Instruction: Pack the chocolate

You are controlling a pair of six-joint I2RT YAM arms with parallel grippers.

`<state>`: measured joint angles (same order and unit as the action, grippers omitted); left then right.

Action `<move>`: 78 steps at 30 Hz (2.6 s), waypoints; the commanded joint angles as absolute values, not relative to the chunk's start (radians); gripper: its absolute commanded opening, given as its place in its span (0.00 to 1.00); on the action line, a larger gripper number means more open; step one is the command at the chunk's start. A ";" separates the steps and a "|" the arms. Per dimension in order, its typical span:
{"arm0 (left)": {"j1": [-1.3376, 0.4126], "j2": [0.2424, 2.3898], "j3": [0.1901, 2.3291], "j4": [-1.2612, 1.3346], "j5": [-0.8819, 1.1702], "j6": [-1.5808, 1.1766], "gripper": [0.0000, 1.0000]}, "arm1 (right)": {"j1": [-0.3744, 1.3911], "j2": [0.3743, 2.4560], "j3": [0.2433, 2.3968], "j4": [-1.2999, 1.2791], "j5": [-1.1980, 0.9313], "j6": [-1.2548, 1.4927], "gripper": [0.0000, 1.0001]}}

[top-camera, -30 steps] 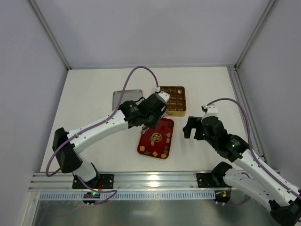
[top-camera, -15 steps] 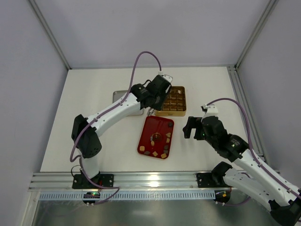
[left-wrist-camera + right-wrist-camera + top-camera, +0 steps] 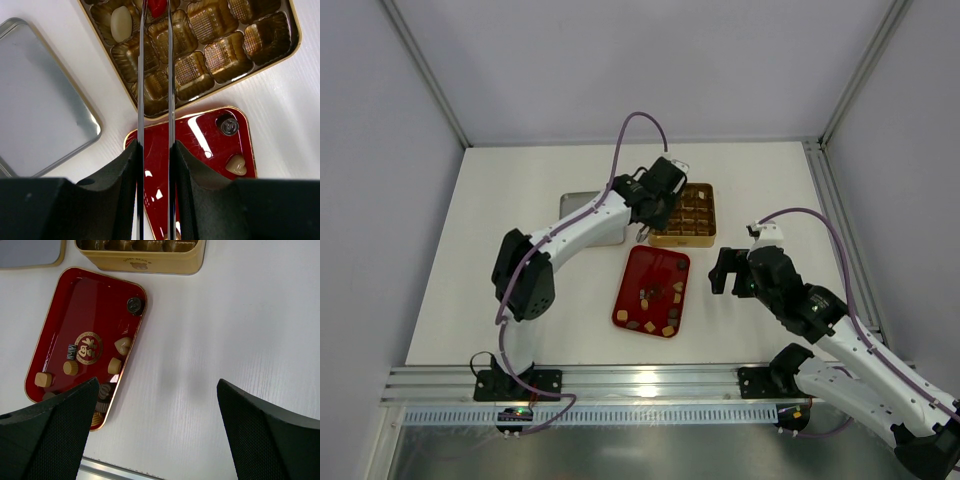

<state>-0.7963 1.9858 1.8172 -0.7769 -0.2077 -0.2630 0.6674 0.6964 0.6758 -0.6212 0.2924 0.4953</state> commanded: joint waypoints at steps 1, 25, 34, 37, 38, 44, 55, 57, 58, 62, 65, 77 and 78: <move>-0.787 1.993 1.865 -0.718 -0.195 -0.247 0.31 | 0.666 0.698 0.704 -0.607 0.299 0.486 1.00; -0.781 1.907 1.856 -0.733 -0.184 -0.245 0.43 | 0.667 0.681 0.698 -0.617 0.298 0.497 1.00; -0.787 1.731 1.729 -0.739 -0.123 -0.298 0.43 | 0.667 0.695 0.703 -0.603 0.298 0.497 1.00; -0.801 1.657 1.657 -0.744 -0.123 -0.316 0.43 | 0.667 0.703 0.704 -0.598 0.295 0.494 1.00; -0.805 1.635 1.637 -0.749 -0.123 -0.319 0.43 | 0.667 0.703 0.706 -0.597 0.293 0.494 1.00; -0.857 1.494 1.494 -0.810 -0.135 -0.365 0.43 | 0.667 0.712 0.703 -0.592 0.282 0.500 1.00; -0.991 1.312 1.283 -0.933 -0.210 -0.497 0.43 | 0.667 0.727 0.686 -0.569 0.259 0.522 1.00; -1.014 1.287 1.246 -0.952 -0.216 -0.525 0.43 | 0.667 0.727 0.680 -0.568 0.258 0.525 1.00; -1.023 1.278 1.236 -0.959 -0.225 -0.534 0.43 | 0.667 0.727 0.677 -0.568 0.256 0.525 1.00; -1.042 1.233 1.195 -0.986 -0.230 -0.563 0.43 | 0.667 0.729 0.666 -0.561 0.253 0.528 1.00; -1.052 1.207 1.178 -1.008 -0.207 -0.571 0.43 | 0.667 0.733 0.661 -0.557 0.252 0.529 1.00; -1.115 1.216 1.140 -1.035 -0.172 -0.589 0.42 | 0.667 0.742 0.653 -0.545 0.250 0.531 1.00; -1.120 1.218 1.138 -1.031 -0.175 -0.592 0.42 | 0.667 0.741 0.652 -0.548 0.252 0.531 1.00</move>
